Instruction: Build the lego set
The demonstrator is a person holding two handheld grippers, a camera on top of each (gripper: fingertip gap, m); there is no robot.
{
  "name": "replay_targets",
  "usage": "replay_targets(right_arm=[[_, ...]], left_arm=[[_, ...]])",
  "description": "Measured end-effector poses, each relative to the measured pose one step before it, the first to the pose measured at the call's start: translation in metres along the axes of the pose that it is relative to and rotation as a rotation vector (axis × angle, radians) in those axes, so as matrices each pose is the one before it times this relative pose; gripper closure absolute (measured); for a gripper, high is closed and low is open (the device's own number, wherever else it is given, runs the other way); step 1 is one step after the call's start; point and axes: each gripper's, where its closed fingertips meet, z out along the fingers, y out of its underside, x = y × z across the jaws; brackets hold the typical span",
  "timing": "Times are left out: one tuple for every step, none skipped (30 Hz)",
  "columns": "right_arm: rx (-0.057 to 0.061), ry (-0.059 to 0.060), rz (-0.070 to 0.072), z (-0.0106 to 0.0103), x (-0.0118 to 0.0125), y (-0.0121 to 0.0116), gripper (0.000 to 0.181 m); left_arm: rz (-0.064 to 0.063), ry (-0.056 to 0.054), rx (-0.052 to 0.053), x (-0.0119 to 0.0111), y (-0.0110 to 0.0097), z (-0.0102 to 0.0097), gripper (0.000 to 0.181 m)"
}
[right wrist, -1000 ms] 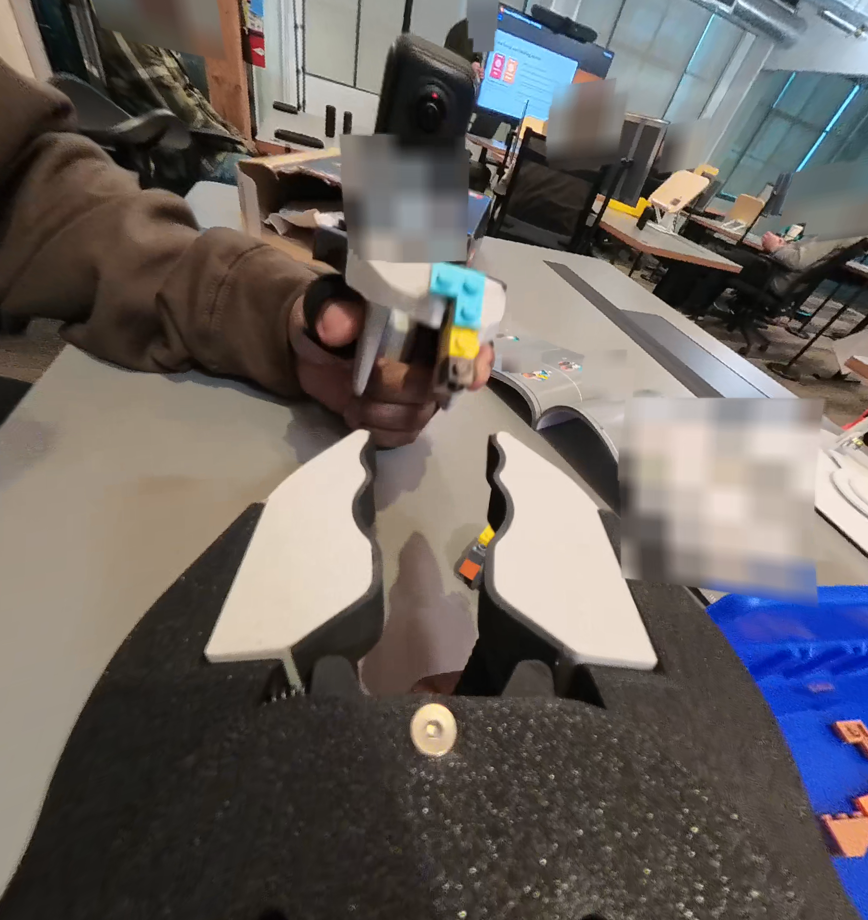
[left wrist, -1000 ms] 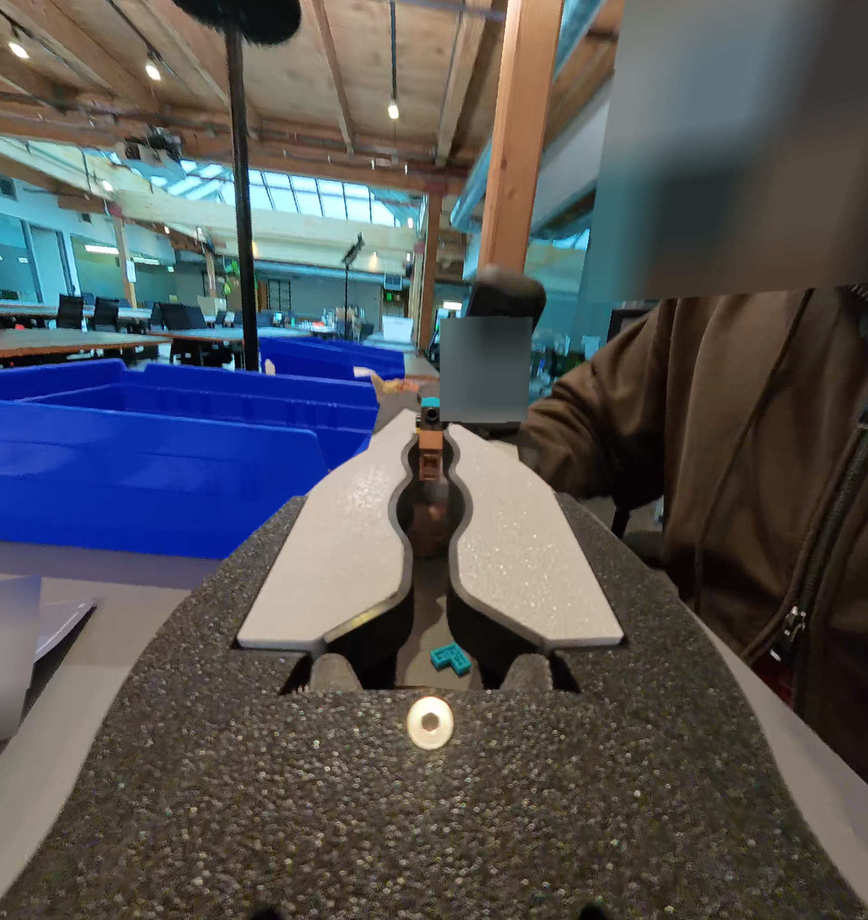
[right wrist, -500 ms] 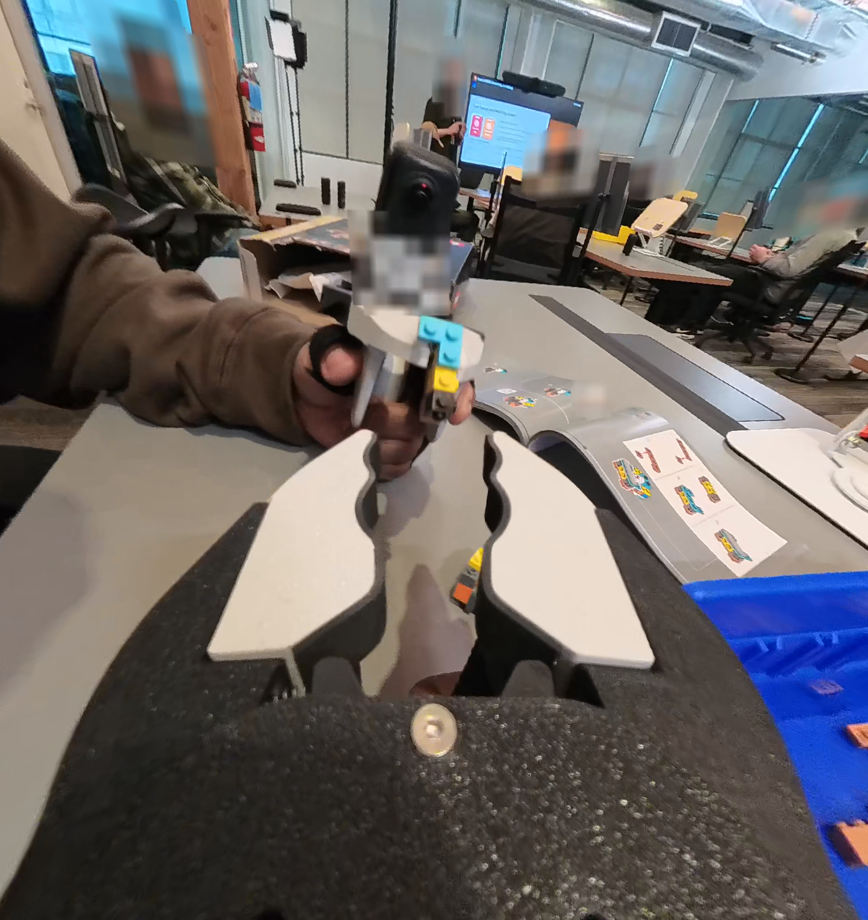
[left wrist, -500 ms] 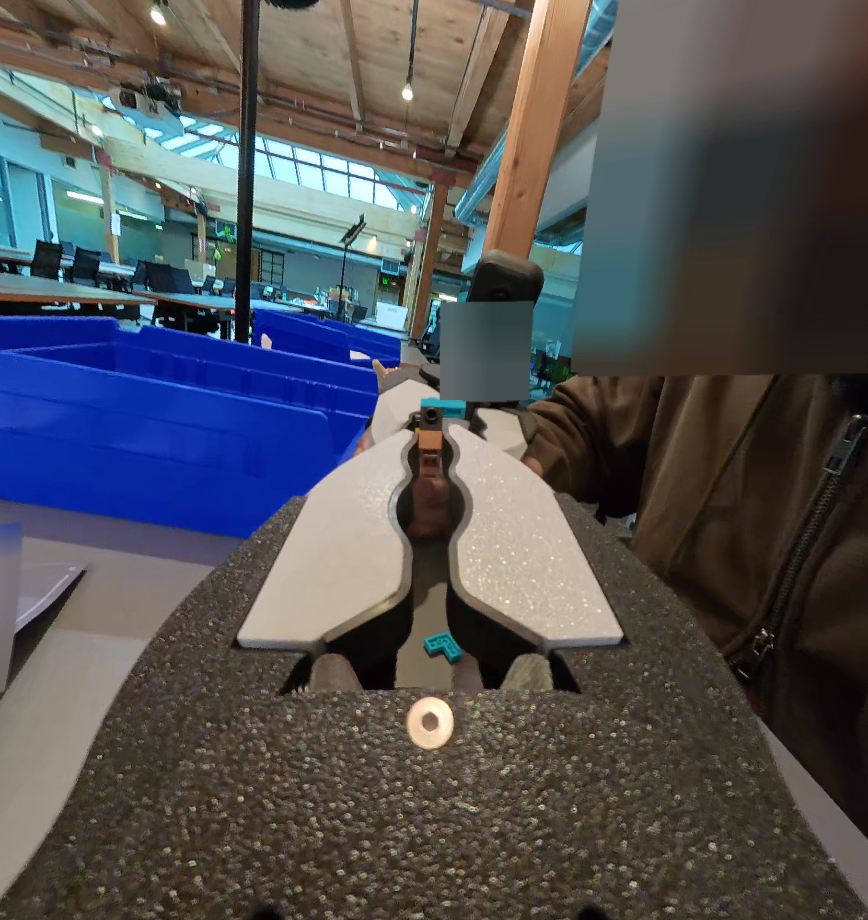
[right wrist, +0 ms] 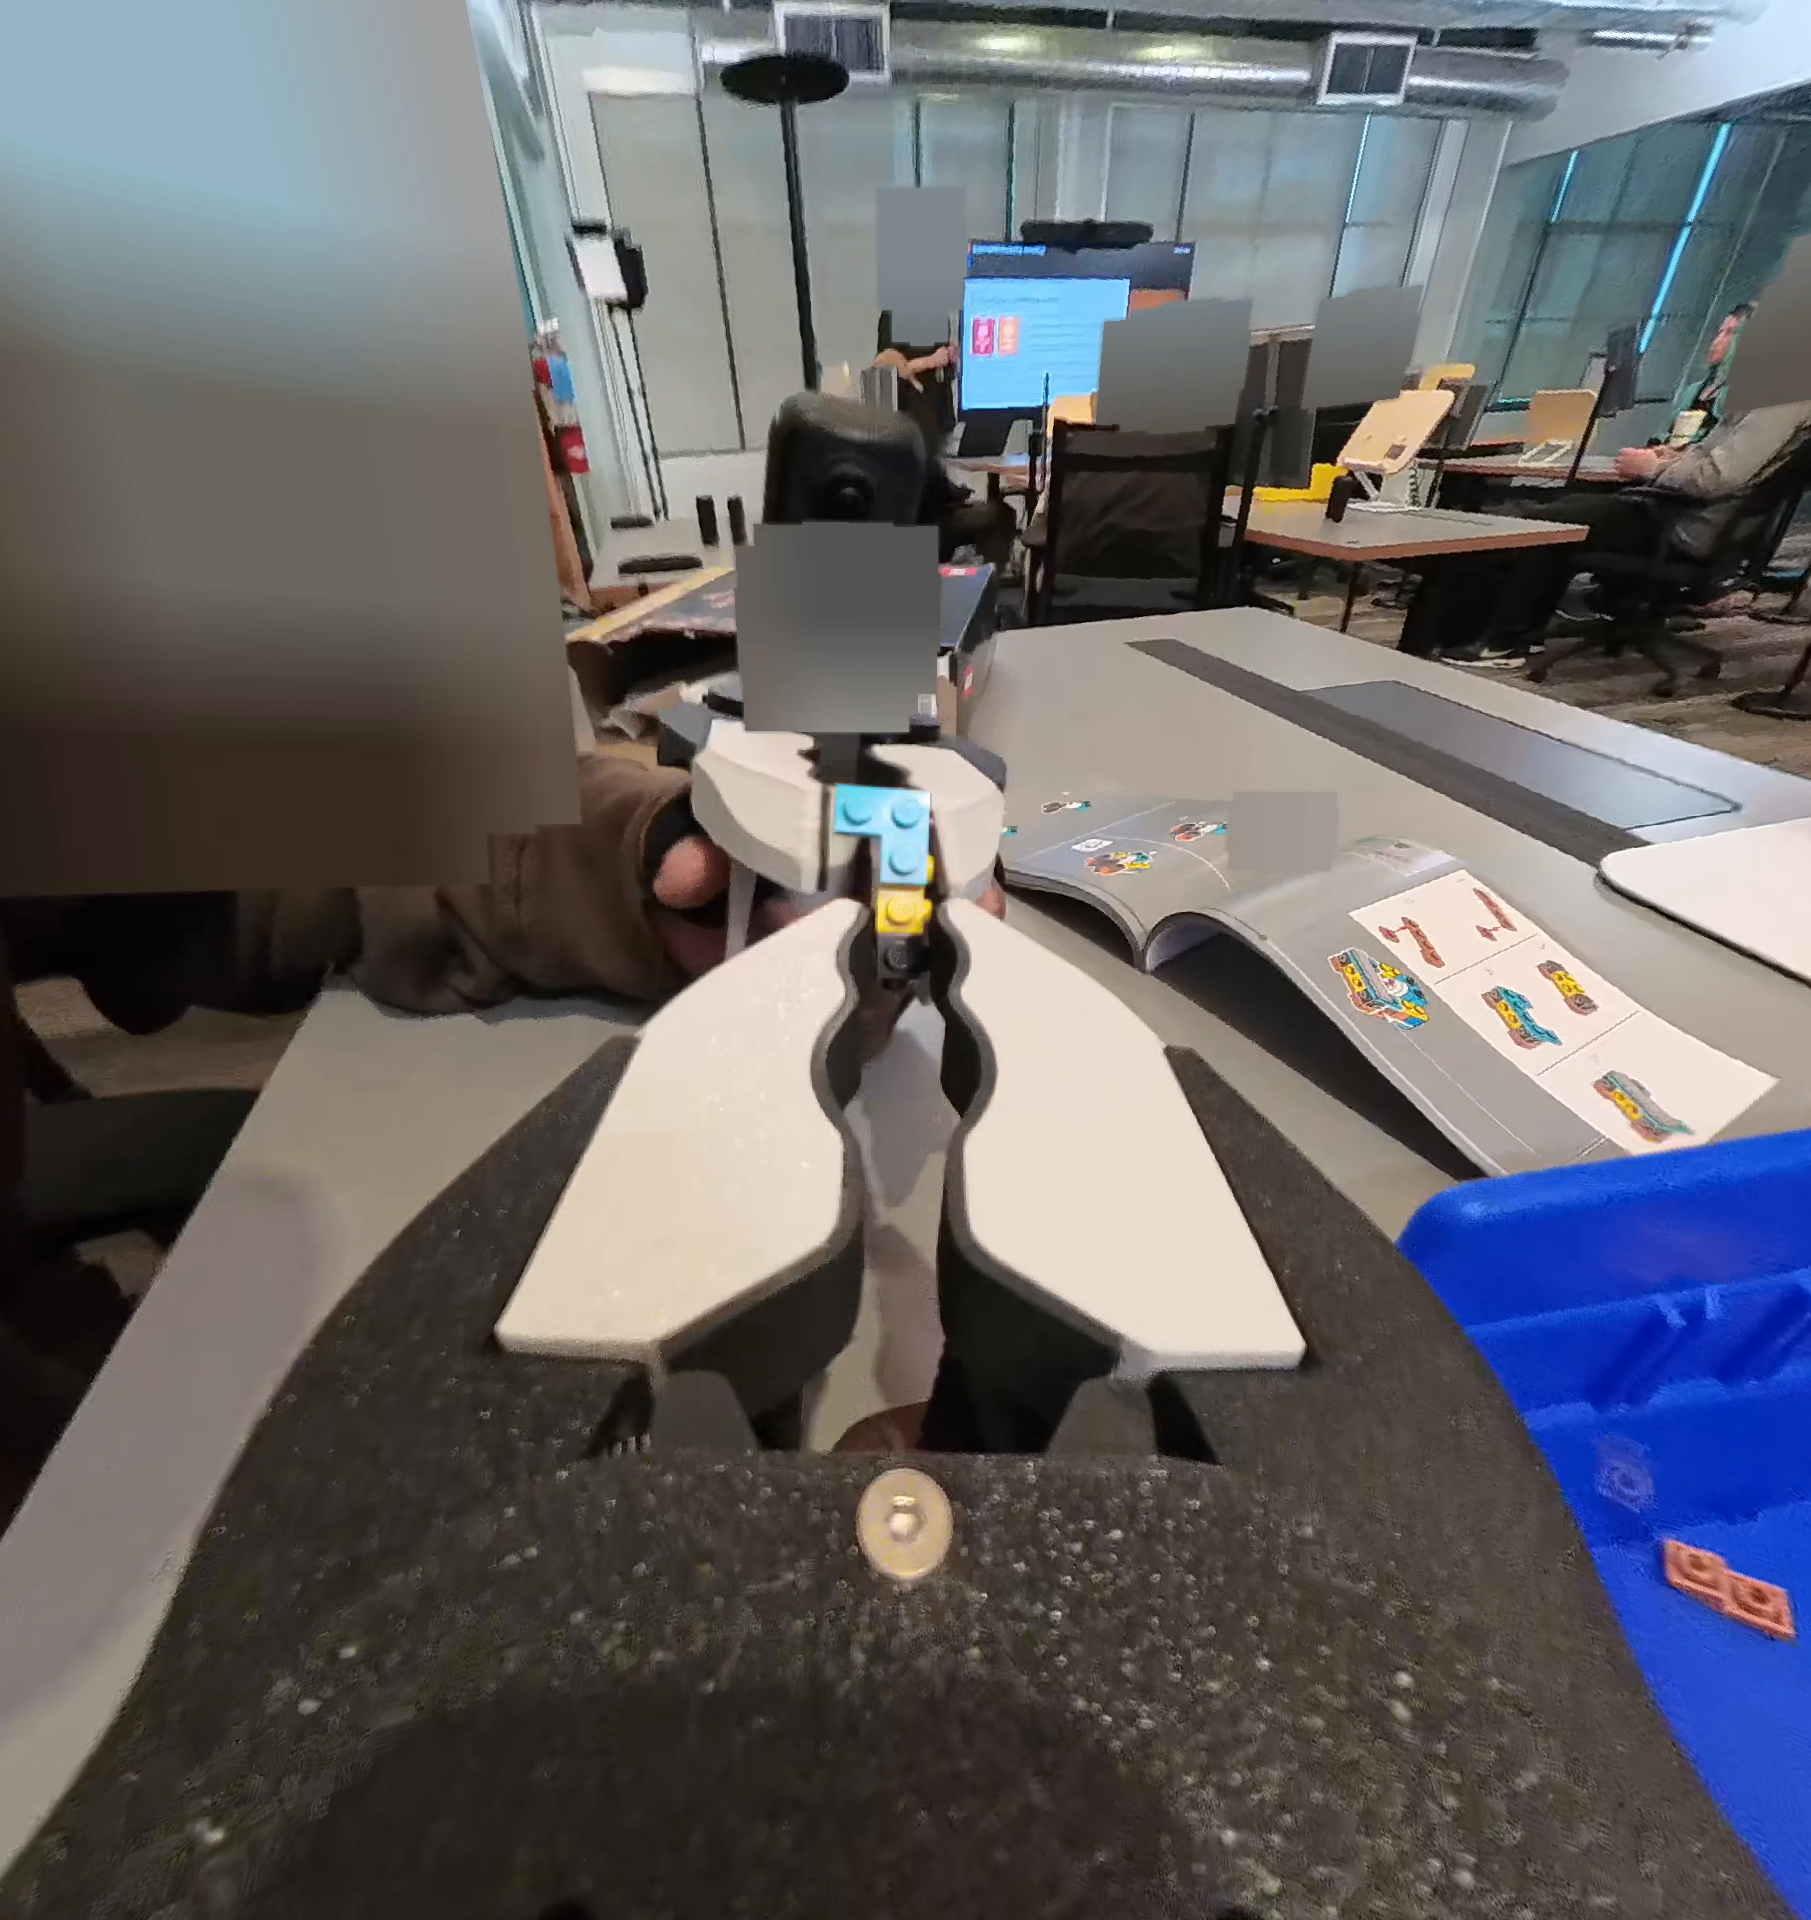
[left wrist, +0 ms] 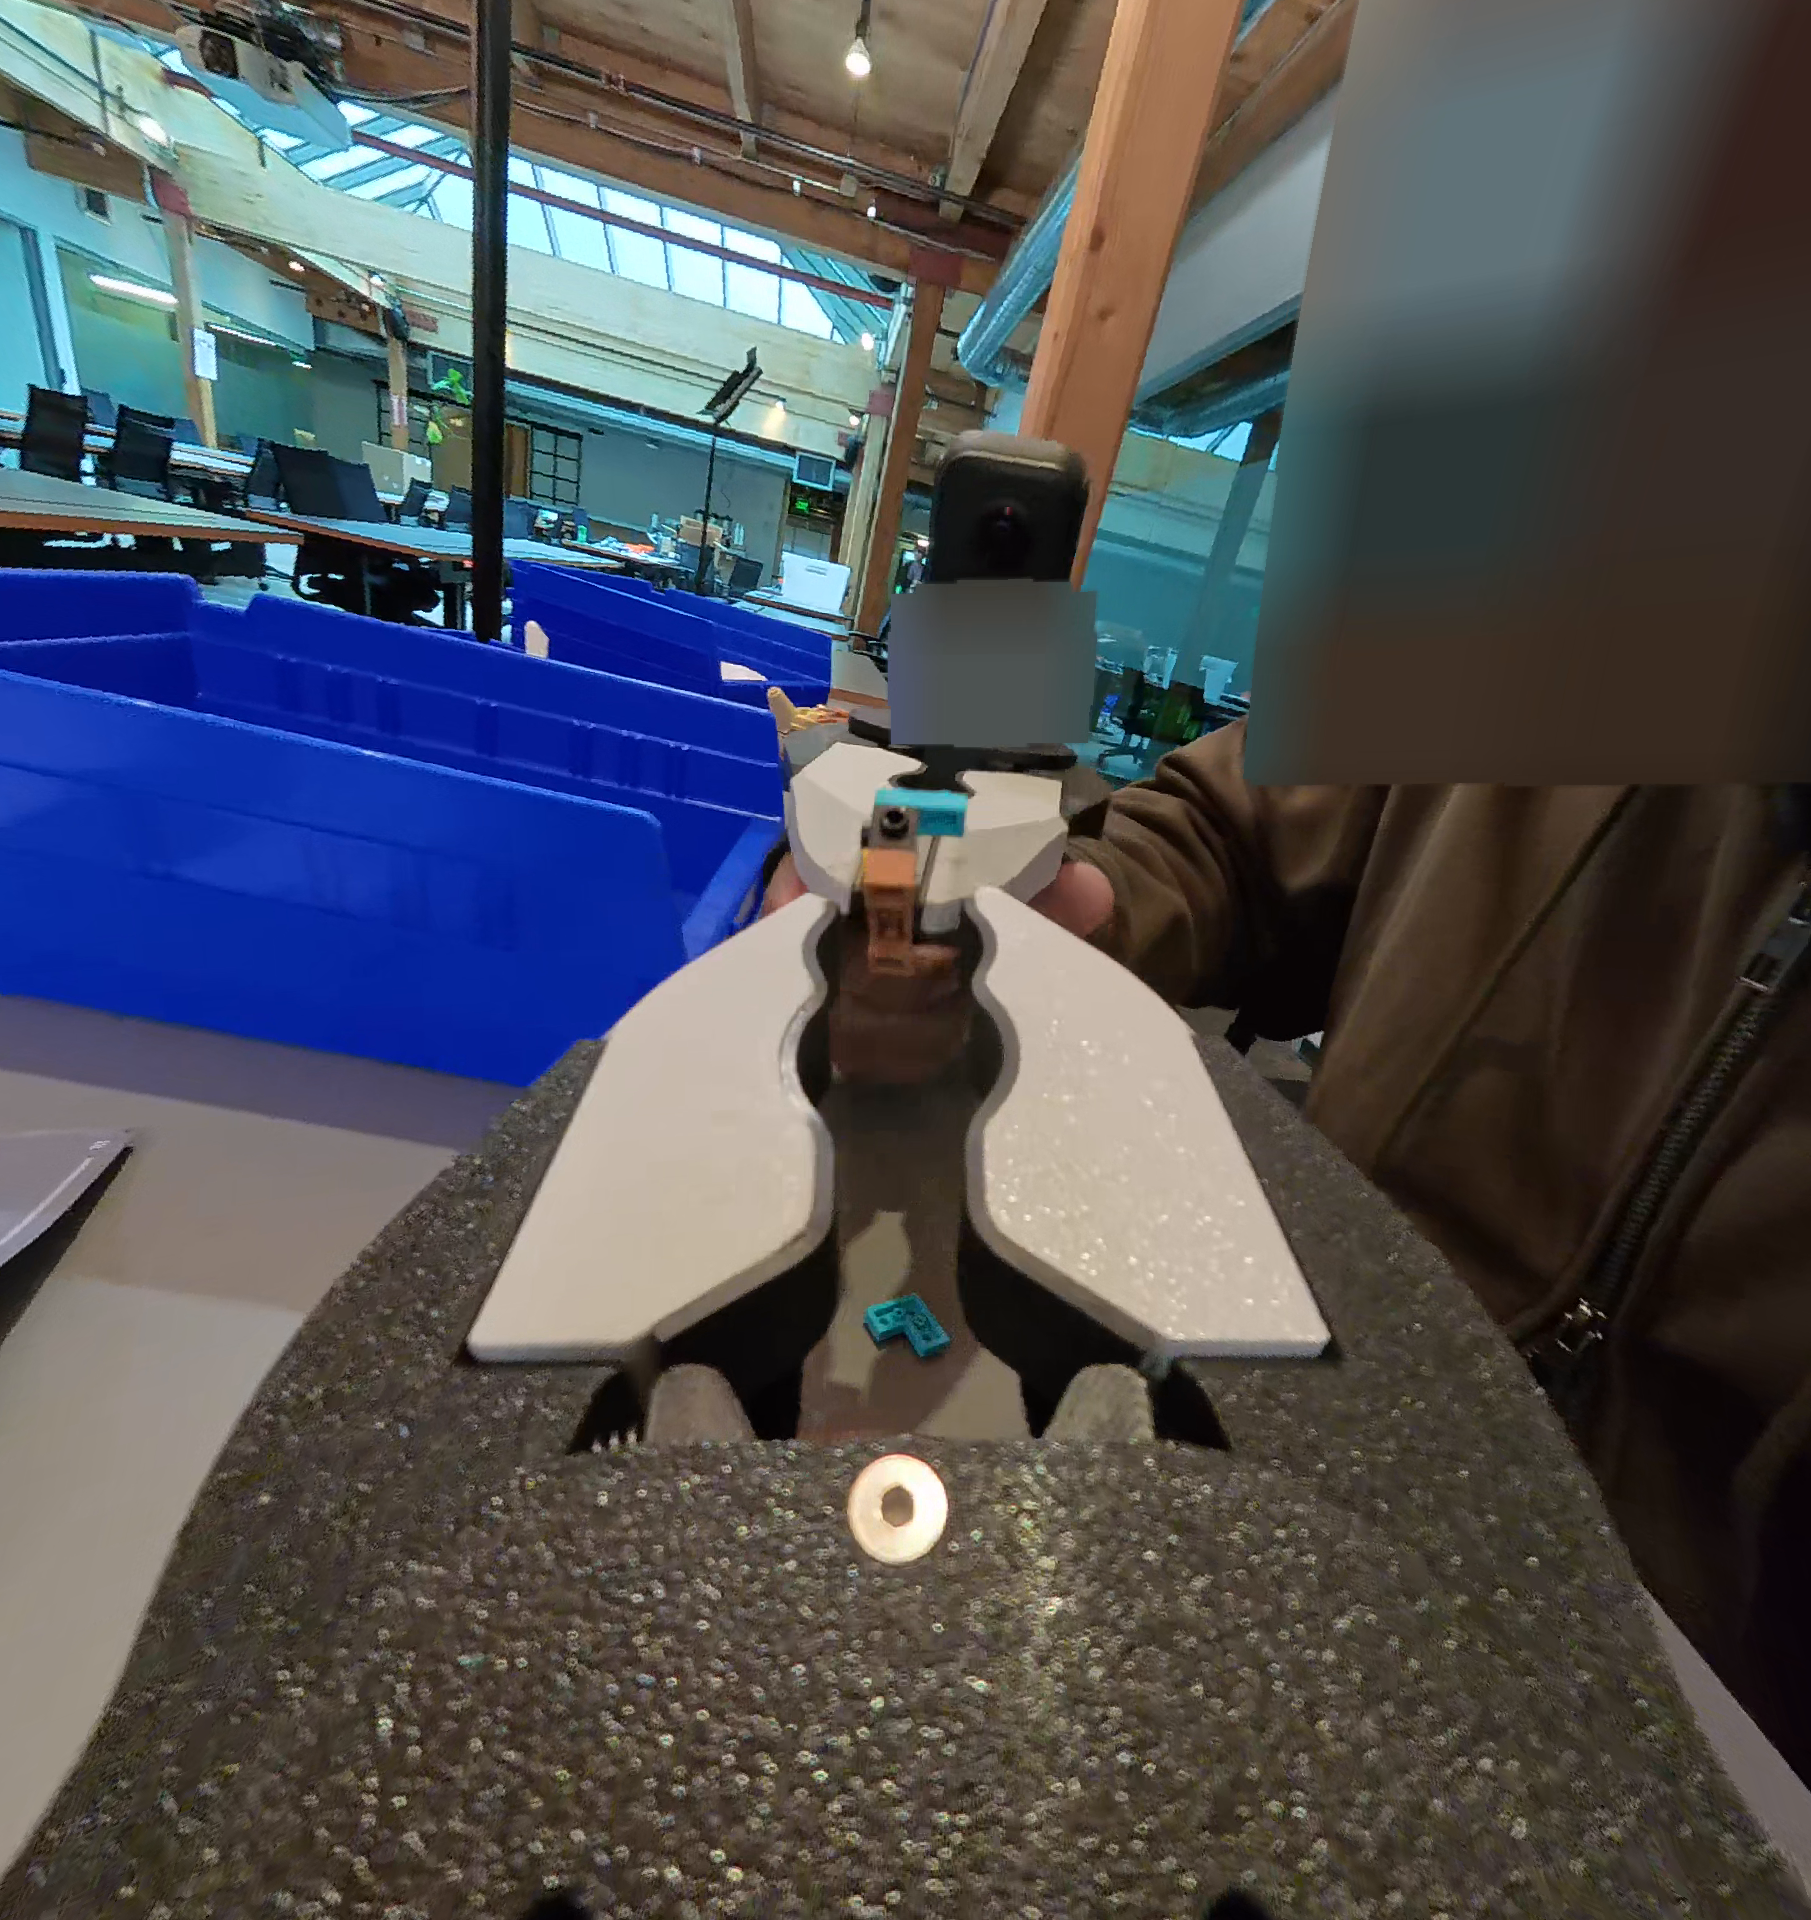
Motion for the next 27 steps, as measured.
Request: replay_targets(right_arm=[[0.0147,-0.0058,0.0337,-0.00052,0.00125,-0.00148,0.171],[0.0094,-0.0036,0.0306,-0.00010,0.00124,-0.00049,0.171],[0.0028,-0.0020,0.0200,0.00028,0.00089,0.00063,0.171],[-0.0034,-0.0022,0.0062,0.00061,0.00008,0.00136,0.171],[-0.0086,-0.0027,-0.0055,0.00086,-0.00072,0.00165,0.171],[-0.0089,-0.0006,-0.0102,0.00081,-0.00098,0.00158,0.171],[-0.0047,-0.0028,-0.0081,0.00084,-0.00139,0.00081,0.171],[-0.0016,-0.0021,-0.0045,0.00066,-0.00112,0.00034,0.171],[0.0003,0.0008,-0.0050,0.00040,-0.00047,0.00006,0.171],[0.0010,0.0008,-0.0081,0.00010,-0.00027,-0.00014,0.171],[-0.0023,0.0028,-0.0097,-0.00015,0.00009,0.00019,0.171],[-0.0040,0.0047,-0.0096,-0.00026,0.00071,0.00056,0.170],[-0.0060,0.0009,-0.0073,-0.00016,0.00058,0.00068,0.166],[-0.0110,-0.0059,-0.0022,0.00024,-0.00018,0.00137,0.164],[-0.0094,-0.0069,0.0025,0.00046,-0.00044,0.00124,0.164],[-0.0030,-0.0032,0.0026,0.00040,-0.00042,0.00055,0.164],[0.0008,0.0005,0.0014,0.00026,-0.00013,0.00010,0.166],[0.0015,0.0043,0.0016,0.00003,0.00040,-0.00009,0.167],[0.0001,0.0031,0.0020,-0.00016,0.00051,-0.00002,0.170],[-0.0015,0.0002,0.0030,-0.00007,0.00033,0.00045,0.170],[-0.0022,0.0004,0.0070,0.00003,0.00042,0.00060,0.171],[-0.0007,0.0005,0.0095,0.00031,0.00038,0.00058,0.171],[0.0024,0.0019,0.0101,0.00015,0.00038,0.00020,0.171],[0.0048,0.0042,0.0103,0.00003,0.00072,-0.00031,0.171],[0.0086,0.0043,0.0100,-0.00034,0.00079,-0.00100,0.171],[0.0146,0.0011,0.0106,-0.00081,0.00057,-0.00212,0.171],[0.0180,0.0014,0.0125,-0.00112,0.00091,-0.00306,0.172]], left_arm=[[-0.0016,-0.0099,0.0017,-0.00132,-0.00024,0.00025,0.159],[-0.0006,-0.0066,0.0043,-0.00064,-0.00038,0.00050,0.160],[-0.0008,0.0020,0.0043,0.00060,-0.00024,0.00063,0.162],[-0.0005,0.0013,0.0042,0.00061,-0.00016,0.00076,0.164],[-0.0001,-0.0065,0.0035,-0.00060,-0.00025,0.00051,0.165],[-0.0006,-0.0041,0.0009,-0.00036,-0.00006,0.00020,0.166],[-0.0017,-0.0013,0.0012,-0.00017,0.00004,0.00012,0.168],[0.0000,0.0002,0.0008,-0.00003,-0.00015,-0.00015,0.171],[0.0017,0.0032,0.0011,0.00052,-0.00016,-0.00027,0.171],[0.0033,0.0019,-0.0015,0.00050,-0.00002,-0.00019,0.171],[0.0031,-0.0054,-0.0050,-0.00057,0.00036,-0.00015,0.171],[-0.0028,-0.0118,0.0044,-0.00151,-0.00074,-0.00047,0.172],[-0.0152,0.0016,0.0158,-0.00025,-0.00215,-0.00087,0.172],[-0.0283,0.0107,0.0172,0.00022,-0.00226,-0.00102,0.172],[-0.0271,0.0032,0.0127,-0.00087,-0.00157,-0.00082,0.172],[-0.0153,-0.0027,0.0062,-0.00149,-0.00059,-0.00069,0.172],[-0.0044,0.0012,0.0007,-0.00027,-0.00012,-0.00043,0.172],[0.0000,0.0032,-0.0028,0.00056,0.00016,0.00007,0.172],[0.0025,0.0019,-0.0039,0.00077,0.00044,0.00029,0.172],[0.0012,-0.0042,-0.0028,-0.00027,0.00036,0.00019,0.172],[-0.0018,-0.0032,-0.0032,-0.00052,0.00045,0.00026,0.172],[-0.0046,-0.0007,-0.0008,-0.00025,0.00024,0.00032,0.172],[-0.0087,0.0009,0.0023,-0.00020,0.00005,0.00025,0.172],[-0.0113,-0.0007,0.0032,-0.00052,-0.00008,0.00030,0.172],[-0.0082,-0.0040,0.0018,-0.00085,0.00001,0.00023,0.171],[-0.0020,-0.0028,-0.0072,-0.00052,0.00117,0.00050,0.171],[0.0027,-0.0023,-0.0075,-0.00008,0.00113,0.00090,0.170]])
